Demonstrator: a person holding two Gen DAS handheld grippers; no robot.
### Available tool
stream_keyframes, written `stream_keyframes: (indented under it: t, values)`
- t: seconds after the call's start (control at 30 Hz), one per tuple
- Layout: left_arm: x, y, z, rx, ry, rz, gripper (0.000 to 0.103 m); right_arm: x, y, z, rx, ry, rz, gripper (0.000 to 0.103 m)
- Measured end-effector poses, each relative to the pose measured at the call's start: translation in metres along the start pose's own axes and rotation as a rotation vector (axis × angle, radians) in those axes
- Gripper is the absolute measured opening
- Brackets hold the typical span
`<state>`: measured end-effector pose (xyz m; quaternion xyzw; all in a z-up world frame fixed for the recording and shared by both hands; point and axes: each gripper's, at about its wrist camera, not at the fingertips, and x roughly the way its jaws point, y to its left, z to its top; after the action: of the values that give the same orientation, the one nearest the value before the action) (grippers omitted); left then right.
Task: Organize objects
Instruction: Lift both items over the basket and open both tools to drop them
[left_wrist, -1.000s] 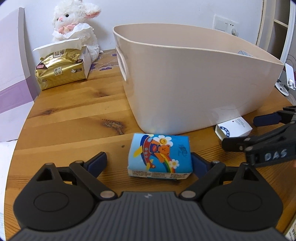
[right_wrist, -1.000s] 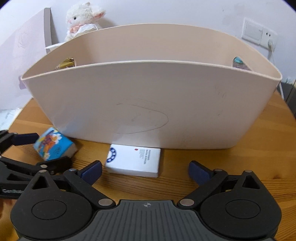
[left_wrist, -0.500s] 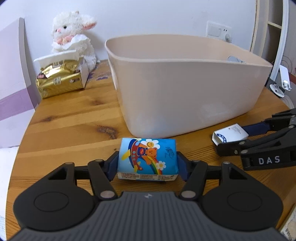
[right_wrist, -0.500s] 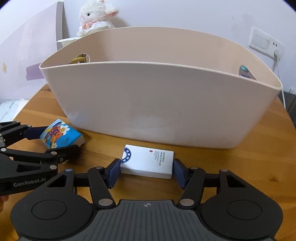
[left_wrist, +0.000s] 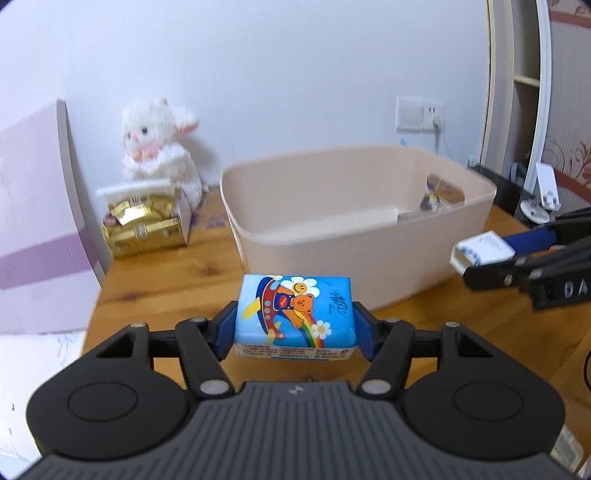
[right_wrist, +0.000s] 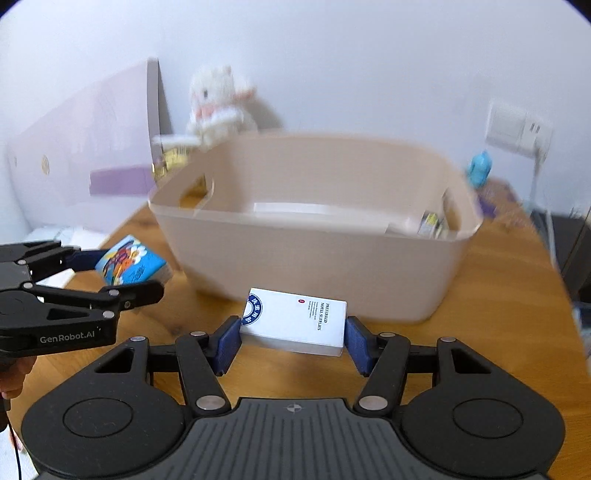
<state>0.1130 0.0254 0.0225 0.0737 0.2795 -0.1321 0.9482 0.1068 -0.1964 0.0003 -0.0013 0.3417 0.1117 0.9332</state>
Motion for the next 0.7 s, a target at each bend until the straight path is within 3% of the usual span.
stream_keyframes:
  t: [0.2, 0.4, 0.53, 0.7]
  values:
    - [-0.013, -0.001, 0.036, -0.002, -0.104, 0.022, 0.065, -0.027, -0.018, 0.034, 0.027, -0.127, -0.048, 0.057]
    - [0.001, -0.009, 0.075, 0.003, -0.140, 0.042, 0.065, -0.031, -0.030, 0.060, 0.040, -0.207, -0.116, 0.057]
    - [0.022, -0.016, 0.095, -0.004, -0.107, 0.048, 0.065, -0.021, -0.037, 0.077, 0.058, -0.232, -0.143, 0.057]
    - [0.064, -0.023, 0.105, 0.010, -0.004, 0.073, 0.065, 0.003, -0.043, 0.091, 0.085, -0.197, -0.152, 0.057]
